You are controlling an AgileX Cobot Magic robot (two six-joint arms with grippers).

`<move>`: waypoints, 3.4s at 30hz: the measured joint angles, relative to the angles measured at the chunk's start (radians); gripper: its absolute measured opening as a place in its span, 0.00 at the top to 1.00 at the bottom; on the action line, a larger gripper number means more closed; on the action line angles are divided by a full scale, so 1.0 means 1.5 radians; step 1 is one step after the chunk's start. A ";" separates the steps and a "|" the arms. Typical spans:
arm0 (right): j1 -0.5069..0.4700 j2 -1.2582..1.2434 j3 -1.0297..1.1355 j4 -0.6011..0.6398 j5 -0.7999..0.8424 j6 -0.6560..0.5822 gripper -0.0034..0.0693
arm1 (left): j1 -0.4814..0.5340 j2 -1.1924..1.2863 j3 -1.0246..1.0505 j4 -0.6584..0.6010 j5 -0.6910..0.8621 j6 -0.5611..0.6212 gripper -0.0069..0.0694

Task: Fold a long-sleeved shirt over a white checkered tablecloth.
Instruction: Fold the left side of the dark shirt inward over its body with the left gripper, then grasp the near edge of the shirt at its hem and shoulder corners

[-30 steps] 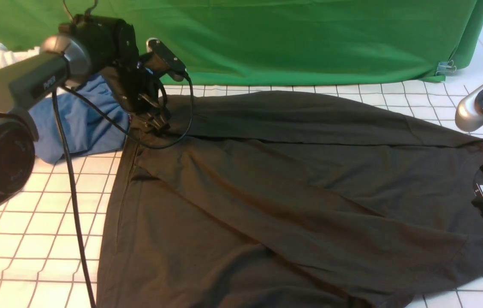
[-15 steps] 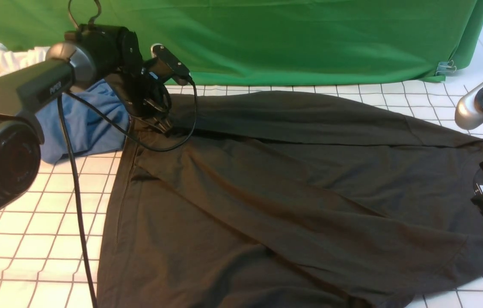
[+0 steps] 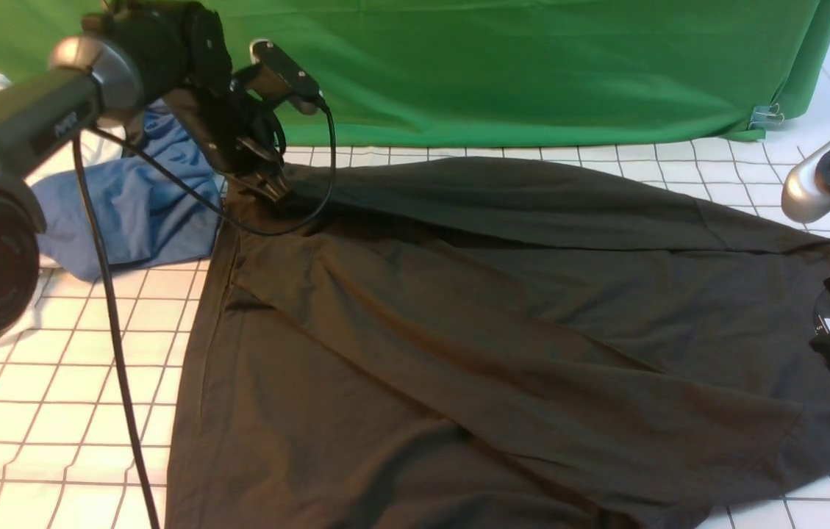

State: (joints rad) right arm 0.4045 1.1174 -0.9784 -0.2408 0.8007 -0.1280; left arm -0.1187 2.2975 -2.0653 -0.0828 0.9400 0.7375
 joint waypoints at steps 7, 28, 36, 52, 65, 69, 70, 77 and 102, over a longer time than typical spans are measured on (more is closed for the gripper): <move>0.001 0.000 0.000 -0.006 0.015 0.000 0.94 | -0.009 -0.029 0.000 0.005 0.101 0.000 0.92; 0.001 -0.104 0.000 -0.095 0.038 0.078 0.94 | -0.090 -0.192 -0.001 0.023 0.183 -0.150 0.92; 0.001 -0.107 0.000 -0.095 0.045 0.085 0.94 | -0.112 -0.253 0.052 0.037 0.183 -0.178 0.92; 0.001 -0.108 0.000 -0.095 0.045 0.085 0.94 | -0.114 -0.278 0.366 0.064 0.181 -0.150 0.92; 0.001 -0.108 0.000 -0.095 0.045 0.085 0.94 | -0.114 -0.283 0.378 0.072 0.149 -0.153 0.59; 0.001 -0.108 0.000 -0.095 0.045 0.085 0.94 | -0.114 -0.289 0.378 0.066 0.174 -0.167 0.37; 0.001 -0.108 0.000 -0.094 0.045 0.085 0.94 | -0.114 -0.291 0.378 0.063 0.177 -0.176 0.33; 0.069 -0.108 0.000 -0.093 0.052 0.085 0.94 | -0.200 -0.371 0.418 0.029 0.178 -0.261 0.19; 0.173 -0.109 -0.007 -0.049 0.252 0.085 0.94 | -0.313 -0.450 0.849 0.055 -0.029 -0.204 0.27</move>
State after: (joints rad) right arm 0.6639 0.9543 -0.9891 -0.3143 1.1791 0.0000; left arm -0.5877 1.6230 -0.7911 0.0000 0.8958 0.4309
